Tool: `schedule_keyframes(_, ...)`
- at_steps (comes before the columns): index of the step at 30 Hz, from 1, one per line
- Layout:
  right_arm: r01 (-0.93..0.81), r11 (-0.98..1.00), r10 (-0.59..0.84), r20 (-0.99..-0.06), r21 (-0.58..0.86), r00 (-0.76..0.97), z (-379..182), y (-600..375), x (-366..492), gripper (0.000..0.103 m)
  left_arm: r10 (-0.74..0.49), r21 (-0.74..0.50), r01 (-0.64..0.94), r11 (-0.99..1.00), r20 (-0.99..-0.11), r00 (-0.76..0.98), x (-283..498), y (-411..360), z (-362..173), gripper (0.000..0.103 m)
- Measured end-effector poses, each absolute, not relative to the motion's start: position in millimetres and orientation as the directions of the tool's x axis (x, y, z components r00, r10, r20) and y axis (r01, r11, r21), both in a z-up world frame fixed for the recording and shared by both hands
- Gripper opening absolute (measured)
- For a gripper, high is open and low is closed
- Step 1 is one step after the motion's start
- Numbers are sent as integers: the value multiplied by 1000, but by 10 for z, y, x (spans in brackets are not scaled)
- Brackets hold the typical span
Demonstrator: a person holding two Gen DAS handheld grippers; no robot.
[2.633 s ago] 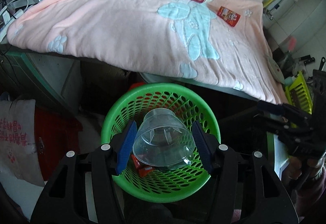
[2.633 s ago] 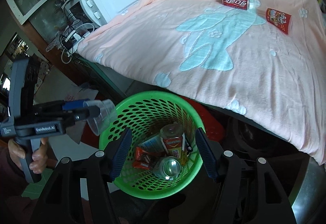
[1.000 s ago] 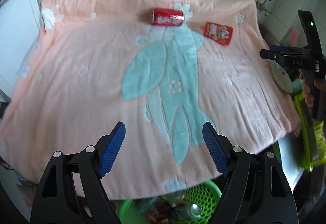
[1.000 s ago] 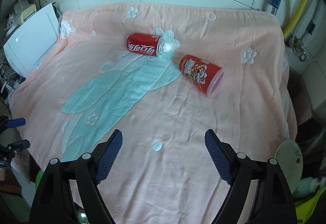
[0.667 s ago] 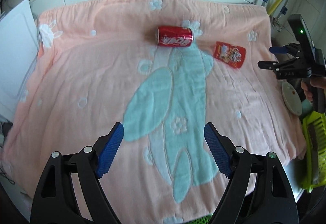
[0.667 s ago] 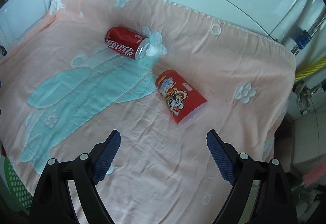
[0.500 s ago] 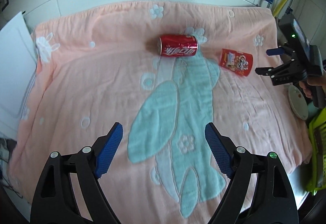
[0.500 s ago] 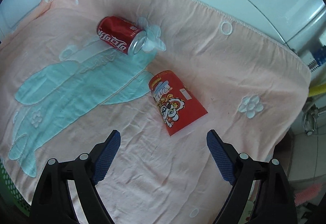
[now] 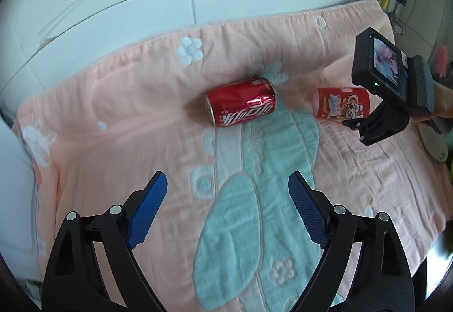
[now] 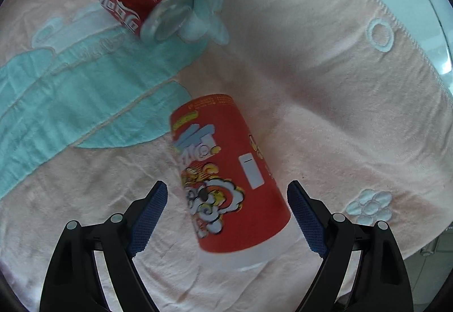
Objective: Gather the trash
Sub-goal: 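Grasp red printed paper cup with right gripper while left approaches red cola can, then close left gripper around red Coca-Cola can while right holds the paper cup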
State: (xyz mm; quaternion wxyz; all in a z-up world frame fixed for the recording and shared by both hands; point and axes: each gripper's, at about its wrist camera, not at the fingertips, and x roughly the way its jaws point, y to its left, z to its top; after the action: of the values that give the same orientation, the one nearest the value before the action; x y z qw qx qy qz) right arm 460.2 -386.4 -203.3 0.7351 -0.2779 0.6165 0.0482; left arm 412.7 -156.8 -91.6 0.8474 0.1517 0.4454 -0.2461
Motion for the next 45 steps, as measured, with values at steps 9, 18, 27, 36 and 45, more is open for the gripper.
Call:
schedule_keyframes(9, -397, 866, -236, -949, -303, 211, -2087, -4054, 4649, 76, -288, 137, 650, 747, -815, 503, 4490, -1994, -1072, 90)
schedule_keyframes(18, -352, 918, -123, -975, -184, 188, -1959, -4260, 4268, 74, -297, 191, 740, 645, -830, 472, 4956, -2368, -1317, 91)
schedule_keyframes(27, -308, 944, -59, -979, -118, 194, -1952, -4491, 3862, 74, -294, 140, 724, 676, -850, 438, 5325, -2440, -1566, 91)
schedule_keyframes(36, -299, 948, -45, -978, -106, 206, -1879, -4379, 3688, 74, -342, 85, 764, 640, -859, 382, 5204, -2452, -1677, 91)
schedule_keyframes(45, -305, 948, -27, -976, -93, 215, -1882, -4295, 3380, 74, -383, 49, 808, 587, -862, 331, 5047, -2388, -1596, 91)
